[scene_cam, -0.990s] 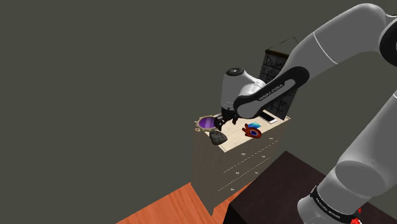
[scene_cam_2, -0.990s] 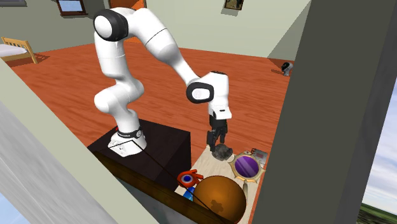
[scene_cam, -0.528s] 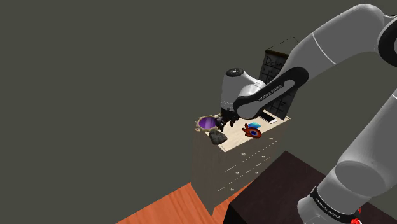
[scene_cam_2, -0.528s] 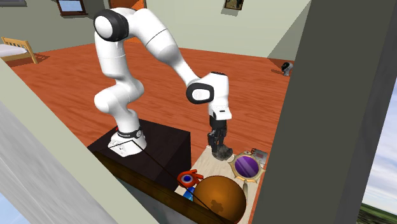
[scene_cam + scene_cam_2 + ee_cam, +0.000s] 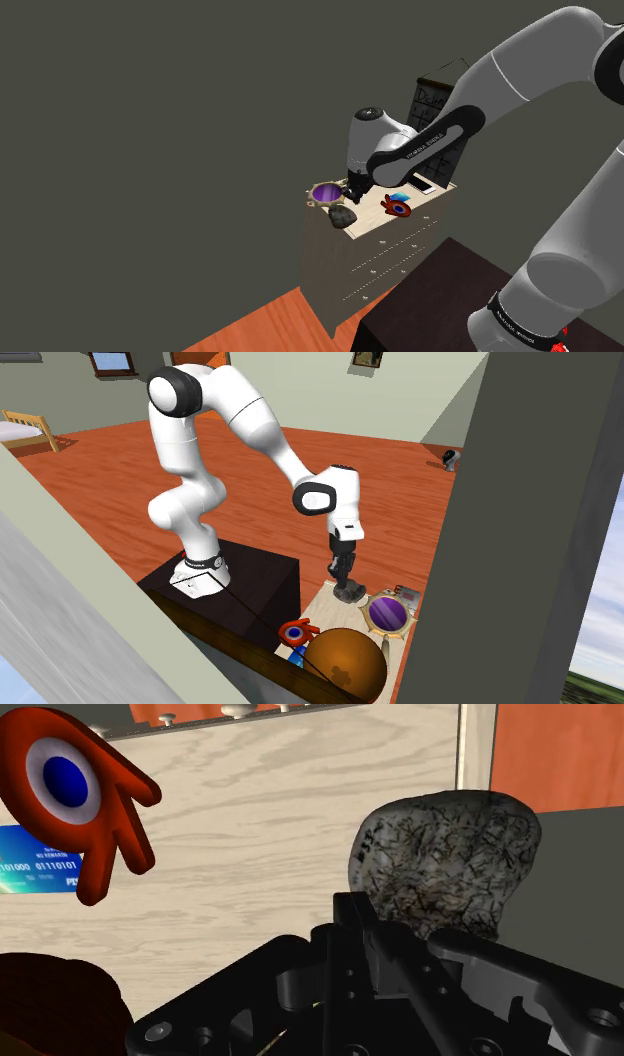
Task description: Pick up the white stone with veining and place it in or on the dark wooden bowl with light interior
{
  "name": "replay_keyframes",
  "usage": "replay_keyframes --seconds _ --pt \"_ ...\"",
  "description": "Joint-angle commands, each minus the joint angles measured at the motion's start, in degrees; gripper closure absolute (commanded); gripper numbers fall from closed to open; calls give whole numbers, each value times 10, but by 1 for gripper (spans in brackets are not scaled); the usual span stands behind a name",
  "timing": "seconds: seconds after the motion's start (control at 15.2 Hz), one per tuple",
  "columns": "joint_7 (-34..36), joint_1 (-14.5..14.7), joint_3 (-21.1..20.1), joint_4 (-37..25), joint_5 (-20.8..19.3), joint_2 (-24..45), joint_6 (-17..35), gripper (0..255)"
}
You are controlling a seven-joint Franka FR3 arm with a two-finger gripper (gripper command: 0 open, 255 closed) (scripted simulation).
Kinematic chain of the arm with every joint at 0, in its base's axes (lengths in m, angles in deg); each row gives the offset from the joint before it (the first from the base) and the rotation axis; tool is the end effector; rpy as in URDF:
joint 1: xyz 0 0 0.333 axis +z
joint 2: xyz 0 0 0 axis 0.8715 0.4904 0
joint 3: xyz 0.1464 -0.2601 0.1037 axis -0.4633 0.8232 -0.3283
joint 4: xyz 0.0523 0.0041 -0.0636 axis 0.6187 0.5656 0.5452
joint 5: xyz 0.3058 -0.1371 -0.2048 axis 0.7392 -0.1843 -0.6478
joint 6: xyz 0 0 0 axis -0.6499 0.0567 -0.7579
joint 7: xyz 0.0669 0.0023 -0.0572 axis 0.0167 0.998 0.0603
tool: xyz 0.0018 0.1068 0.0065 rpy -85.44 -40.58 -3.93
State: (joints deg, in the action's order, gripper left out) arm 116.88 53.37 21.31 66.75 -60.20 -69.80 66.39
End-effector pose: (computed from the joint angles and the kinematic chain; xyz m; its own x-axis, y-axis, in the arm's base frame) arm 0.4811 0.0599 0.2959 0.9721 -0.1850 0.1441 -0.2092 -0.9618 0.1763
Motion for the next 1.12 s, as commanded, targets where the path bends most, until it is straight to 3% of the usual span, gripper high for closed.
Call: replay_keyframes --seconds 0.0,0.07,0.13,0.26,0.46,0.73,0.79,1.06 --pt "0 0 0 0 0 0 0 255" --pt "0 0 0 0 0 0 0 0" --pt "89 20 -15 -19 -87 13 -34 0" --pt "229 71 -40 -68 -223 59 -132 0" --pt "359 166 -62 -160 -354 169 -315 0" --pt "429 308 -36 -311 -458 364 -551 0" --pt "431 329 -26 -333 -467 391 -577 0" --pt "435 316 -16 -318 -480 389 -558 0"
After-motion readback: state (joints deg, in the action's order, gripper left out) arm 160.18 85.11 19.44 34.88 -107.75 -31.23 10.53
